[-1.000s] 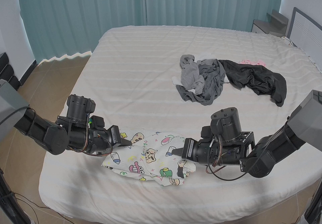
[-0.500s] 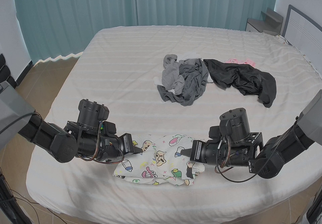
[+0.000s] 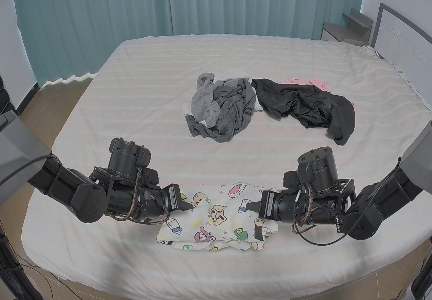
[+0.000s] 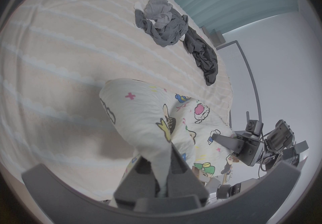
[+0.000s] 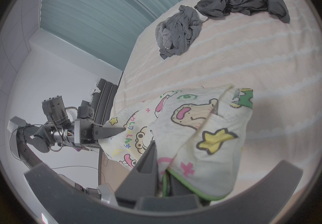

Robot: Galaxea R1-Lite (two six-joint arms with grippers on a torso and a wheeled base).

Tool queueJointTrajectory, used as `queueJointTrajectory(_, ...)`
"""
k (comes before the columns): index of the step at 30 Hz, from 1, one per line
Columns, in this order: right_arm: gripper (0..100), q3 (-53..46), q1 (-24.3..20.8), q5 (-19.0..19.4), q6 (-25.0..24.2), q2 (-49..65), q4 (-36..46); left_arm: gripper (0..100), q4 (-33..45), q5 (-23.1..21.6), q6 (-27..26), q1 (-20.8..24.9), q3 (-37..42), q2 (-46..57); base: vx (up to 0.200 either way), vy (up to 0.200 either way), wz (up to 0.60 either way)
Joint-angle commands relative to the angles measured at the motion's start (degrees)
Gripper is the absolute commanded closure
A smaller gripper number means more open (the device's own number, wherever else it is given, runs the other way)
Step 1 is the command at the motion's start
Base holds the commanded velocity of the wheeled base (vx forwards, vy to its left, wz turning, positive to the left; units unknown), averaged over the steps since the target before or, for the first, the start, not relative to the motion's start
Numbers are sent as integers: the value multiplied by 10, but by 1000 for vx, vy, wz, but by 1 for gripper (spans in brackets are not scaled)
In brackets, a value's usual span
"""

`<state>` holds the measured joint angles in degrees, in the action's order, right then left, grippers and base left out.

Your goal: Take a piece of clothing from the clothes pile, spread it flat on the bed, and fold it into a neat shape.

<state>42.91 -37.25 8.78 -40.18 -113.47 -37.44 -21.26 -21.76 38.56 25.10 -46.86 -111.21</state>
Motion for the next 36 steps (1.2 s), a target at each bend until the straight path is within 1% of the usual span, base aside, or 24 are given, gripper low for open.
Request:
queueJointTrajectory(1, 100, -13, 1, 1, 13, -7, -2, 100, -2, 12, -3, 0, 10, -14, 0, 0, 0)
queueJointTrajectory(3, 100, -20, 1, 1, 16, -11, -5, 100, -4, 18, -2, -1, 12, -18, 0, 0, 0)
queueJointTrajectory(14, 100, -52, -4, 2, 19, -58, -9, 100, -4, 18, -3, 0, 36, -45, 0, 0, 0)
queueJointTrajectory(20, 100, -70, -5, 5, 19, -88, -37, 100, -34, 19, 1, 4, 51, -71, 0, 0, 0)
queueJointTrajectory(21, 0, -71, -5, 5, 18, -90, -40, 0, -34, 20, 1, 5, 53, -75, 0, 0, 0)
queueJointTrajectory(25, 0, -83, -5, 5, 17, -90, -44, 0, -33, 32, 3, 5, 64, -88, 0, 0, 0)
queueJointTrajectory(28, 0, -103, -4, 2, 18, -80, -44, 0, -32, 53, 6, 4, 77, -84, 0, 0, 0)
queueJointTrajectory(32, 0, -123, -1, -1, 18, -72, -45, 0, -33, 65, 1, 4, 102, -74, 0, 0, 0)
queueJointTrajectory(35, 0, -131, -2, -18, 18, -75, -43, 0, -32, 90, -9, 7, 119, -73, 0, 0, 0)
queueJointTrajectory(36, 0, -136, -2, -24, 19, -76, -41, 0, -32, 102, -22, 10, 126, -73, 0, 0, 0)
